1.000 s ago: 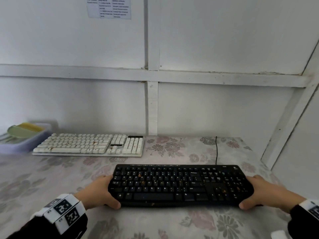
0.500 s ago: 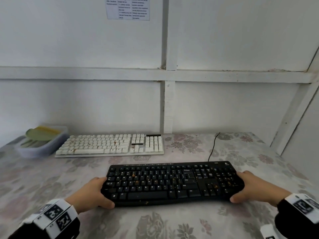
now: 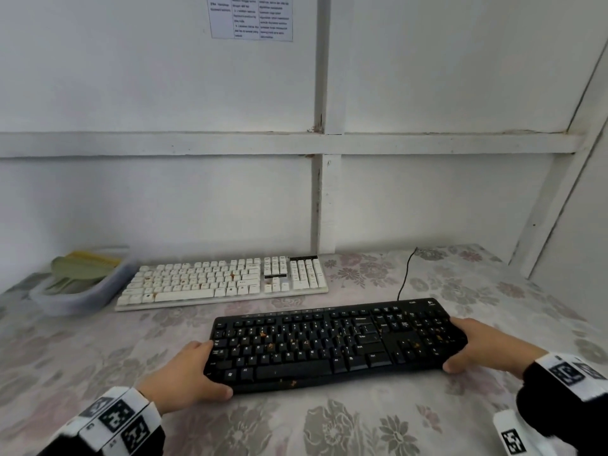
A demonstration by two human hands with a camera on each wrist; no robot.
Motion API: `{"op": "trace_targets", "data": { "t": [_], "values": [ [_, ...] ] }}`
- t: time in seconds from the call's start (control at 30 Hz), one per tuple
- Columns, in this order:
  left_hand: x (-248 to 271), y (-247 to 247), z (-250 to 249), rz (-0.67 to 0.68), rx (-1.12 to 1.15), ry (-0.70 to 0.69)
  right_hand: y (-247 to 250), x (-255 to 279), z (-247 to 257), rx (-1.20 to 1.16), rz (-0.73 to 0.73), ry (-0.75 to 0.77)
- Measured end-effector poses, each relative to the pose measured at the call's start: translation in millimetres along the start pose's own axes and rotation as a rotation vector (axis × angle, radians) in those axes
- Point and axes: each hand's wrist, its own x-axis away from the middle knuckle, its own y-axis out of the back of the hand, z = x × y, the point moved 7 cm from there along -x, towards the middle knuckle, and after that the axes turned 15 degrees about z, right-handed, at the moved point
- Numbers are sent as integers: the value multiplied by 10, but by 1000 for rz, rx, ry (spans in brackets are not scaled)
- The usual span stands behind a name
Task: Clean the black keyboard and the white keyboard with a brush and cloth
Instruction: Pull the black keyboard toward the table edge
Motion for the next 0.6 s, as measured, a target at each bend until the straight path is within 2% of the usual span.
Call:
{"op": "trace_targets", "data": {
  "t": [0.2, 0.4, 0.6],
  "values": [
    [-7, -3, -9, -4, -48, -11, -39, 61, 14, 18, 4, -42],
    [64, -40, -16, -48, -24, 38, -36, 88, 12, 46, -9, -34],
    [123, -58, -13, -60, 111, 11, -38, 163, 13, 67, -32, -17]
  ]
}}
